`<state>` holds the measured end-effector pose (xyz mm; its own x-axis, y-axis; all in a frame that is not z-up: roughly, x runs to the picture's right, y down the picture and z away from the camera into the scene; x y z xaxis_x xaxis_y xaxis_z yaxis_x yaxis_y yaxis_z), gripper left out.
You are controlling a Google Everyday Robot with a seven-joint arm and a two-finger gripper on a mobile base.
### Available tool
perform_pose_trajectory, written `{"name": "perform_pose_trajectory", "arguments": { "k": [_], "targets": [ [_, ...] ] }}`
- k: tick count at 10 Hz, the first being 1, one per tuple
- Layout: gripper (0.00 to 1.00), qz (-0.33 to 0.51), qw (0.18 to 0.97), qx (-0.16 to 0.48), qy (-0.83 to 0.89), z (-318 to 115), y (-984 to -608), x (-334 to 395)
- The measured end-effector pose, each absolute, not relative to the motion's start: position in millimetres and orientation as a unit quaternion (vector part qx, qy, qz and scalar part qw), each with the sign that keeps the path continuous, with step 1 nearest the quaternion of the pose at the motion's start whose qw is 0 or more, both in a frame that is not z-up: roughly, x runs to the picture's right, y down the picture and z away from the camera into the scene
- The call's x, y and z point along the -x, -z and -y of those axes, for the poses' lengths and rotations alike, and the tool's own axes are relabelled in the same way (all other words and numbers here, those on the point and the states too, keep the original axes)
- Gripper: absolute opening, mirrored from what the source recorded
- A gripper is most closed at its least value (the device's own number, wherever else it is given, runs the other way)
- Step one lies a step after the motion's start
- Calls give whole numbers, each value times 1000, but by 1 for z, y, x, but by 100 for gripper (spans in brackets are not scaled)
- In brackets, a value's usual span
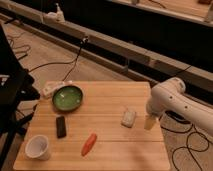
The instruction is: Wipe the white sponge on the table
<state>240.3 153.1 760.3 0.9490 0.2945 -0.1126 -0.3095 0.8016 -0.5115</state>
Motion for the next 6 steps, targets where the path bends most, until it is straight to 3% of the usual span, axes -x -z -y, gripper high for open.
{"name": "perform_pose_trajectory", "arguments": {
  "k": [6],
  "targets": [
    [80,-6,951,271,-150,-152,-763,-242]
  ]
}}
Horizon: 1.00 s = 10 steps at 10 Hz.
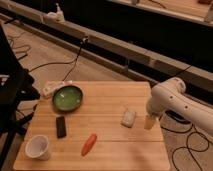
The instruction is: Wipe the white sponge on the table
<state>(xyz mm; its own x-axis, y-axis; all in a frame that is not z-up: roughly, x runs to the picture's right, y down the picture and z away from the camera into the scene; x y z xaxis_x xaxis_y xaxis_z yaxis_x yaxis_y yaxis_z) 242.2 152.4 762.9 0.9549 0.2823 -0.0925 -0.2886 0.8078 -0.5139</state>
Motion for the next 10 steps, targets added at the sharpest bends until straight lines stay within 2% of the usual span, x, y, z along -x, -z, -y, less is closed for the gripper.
{"name": "perform_pose_trajectory", "arguments": {
  "k": [4,10],
  "targets": [
    [80,23,958,271,-91,-150,-776,-240],
    [80,7,958,285,-30,-152,-836,-216]
  ]
}}
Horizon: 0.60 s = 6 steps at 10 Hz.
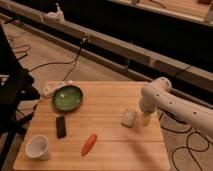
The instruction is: Wipe the white sponge on the table
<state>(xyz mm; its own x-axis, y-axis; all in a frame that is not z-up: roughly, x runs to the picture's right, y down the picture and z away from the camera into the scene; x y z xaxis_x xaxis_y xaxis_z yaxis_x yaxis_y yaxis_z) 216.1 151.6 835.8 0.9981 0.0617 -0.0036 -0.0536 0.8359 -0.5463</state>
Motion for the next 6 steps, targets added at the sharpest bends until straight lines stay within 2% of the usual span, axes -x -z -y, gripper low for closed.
{"name": "perform_pose_trajectory", "arguments": {
  "k": [6],
  "targets": [
    [80,57,944,316,-80,-157,-863,-179]
  ]
}}
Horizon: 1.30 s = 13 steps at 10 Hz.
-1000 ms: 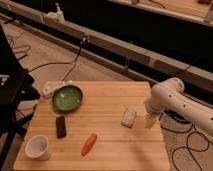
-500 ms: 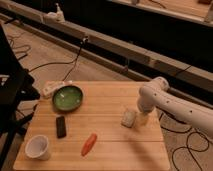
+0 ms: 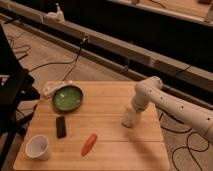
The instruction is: Wipe the white sponge on the table
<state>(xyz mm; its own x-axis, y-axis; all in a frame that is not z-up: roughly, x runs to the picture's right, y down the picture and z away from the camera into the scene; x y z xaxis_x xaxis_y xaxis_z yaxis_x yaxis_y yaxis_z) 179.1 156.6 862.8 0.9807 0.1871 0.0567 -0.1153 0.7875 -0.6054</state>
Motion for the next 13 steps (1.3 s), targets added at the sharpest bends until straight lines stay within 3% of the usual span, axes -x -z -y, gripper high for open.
{"name": "perform_pose_trajectory", "arguments": {
  "k": [3,4,11,13],
  "targets": [
    [79,78,932,340,-98,-173,-873,-172],
    [75,81,930,343,-103,-176,-876,-173],
    [6,76,936,326,-114,-172,-874,-193],
    [0,59,939,319,-117,-169,-872,-212]
  ]
}}
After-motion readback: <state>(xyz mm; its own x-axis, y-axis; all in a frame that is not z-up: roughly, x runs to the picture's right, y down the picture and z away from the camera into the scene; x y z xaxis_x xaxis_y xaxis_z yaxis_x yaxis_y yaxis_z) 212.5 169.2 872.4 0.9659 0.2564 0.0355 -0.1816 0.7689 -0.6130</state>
